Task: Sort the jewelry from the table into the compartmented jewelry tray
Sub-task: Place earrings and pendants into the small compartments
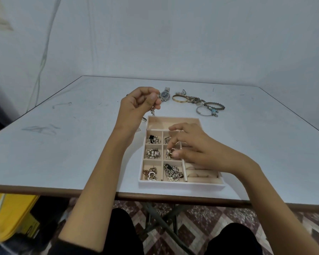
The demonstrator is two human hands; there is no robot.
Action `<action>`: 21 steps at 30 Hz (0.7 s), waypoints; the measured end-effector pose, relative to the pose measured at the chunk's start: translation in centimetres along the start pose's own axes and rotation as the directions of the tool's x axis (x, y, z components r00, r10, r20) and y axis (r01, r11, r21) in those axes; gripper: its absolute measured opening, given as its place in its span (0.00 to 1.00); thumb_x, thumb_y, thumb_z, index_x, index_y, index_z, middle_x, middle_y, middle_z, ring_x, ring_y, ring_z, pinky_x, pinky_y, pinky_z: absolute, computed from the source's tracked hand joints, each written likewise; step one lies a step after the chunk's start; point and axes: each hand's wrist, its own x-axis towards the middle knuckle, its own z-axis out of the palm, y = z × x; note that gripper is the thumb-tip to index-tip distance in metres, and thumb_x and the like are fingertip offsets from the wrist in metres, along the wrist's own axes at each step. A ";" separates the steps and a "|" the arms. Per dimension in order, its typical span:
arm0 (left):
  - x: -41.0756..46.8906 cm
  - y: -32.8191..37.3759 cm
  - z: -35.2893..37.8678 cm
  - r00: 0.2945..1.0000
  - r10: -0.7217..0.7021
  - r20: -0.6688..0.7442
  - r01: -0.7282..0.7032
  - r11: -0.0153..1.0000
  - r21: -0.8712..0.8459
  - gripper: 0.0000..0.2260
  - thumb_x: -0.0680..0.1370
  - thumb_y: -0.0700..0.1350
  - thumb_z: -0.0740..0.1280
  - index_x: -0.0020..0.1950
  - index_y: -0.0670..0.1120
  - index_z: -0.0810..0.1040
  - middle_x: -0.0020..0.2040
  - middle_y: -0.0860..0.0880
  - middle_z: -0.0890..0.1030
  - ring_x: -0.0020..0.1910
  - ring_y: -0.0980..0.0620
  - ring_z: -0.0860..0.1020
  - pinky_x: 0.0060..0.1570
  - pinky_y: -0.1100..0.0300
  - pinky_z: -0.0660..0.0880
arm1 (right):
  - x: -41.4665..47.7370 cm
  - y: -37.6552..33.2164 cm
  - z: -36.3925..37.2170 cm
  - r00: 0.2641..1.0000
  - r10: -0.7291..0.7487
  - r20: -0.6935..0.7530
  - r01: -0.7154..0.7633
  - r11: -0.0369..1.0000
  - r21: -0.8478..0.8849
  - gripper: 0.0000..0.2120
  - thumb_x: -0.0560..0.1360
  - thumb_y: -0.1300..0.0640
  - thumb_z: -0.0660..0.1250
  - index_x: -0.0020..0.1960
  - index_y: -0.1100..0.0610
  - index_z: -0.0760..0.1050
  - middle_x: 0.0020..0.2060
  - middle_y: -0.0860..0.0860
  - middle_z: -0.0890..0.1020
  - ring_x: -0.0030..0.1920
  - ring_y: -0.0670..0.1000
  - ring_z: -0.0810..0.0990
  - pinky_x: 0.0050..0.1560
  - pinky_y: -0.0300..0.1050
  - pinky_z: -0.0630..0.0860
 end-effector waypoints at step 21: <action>-0.1 -0.5 -0.4 1.000 -0.010 0.025 0.011 1.000 -0.011 0.05 0.78 0.39 0.67 0.51 0.46 0.78 0.38 0.52 0.84 0.41 0.54 0.80 0.51 0.62 0.76 | -1.0 0.0 0.1 0.960 0.136 -0.247 -0.057 0.951 0.303 0.12 0.75 0.59 0.70 0.56 0.48 0.80 0.62 0.45 0.72 0.64 0.41 0.70 0.59 0.29 0.68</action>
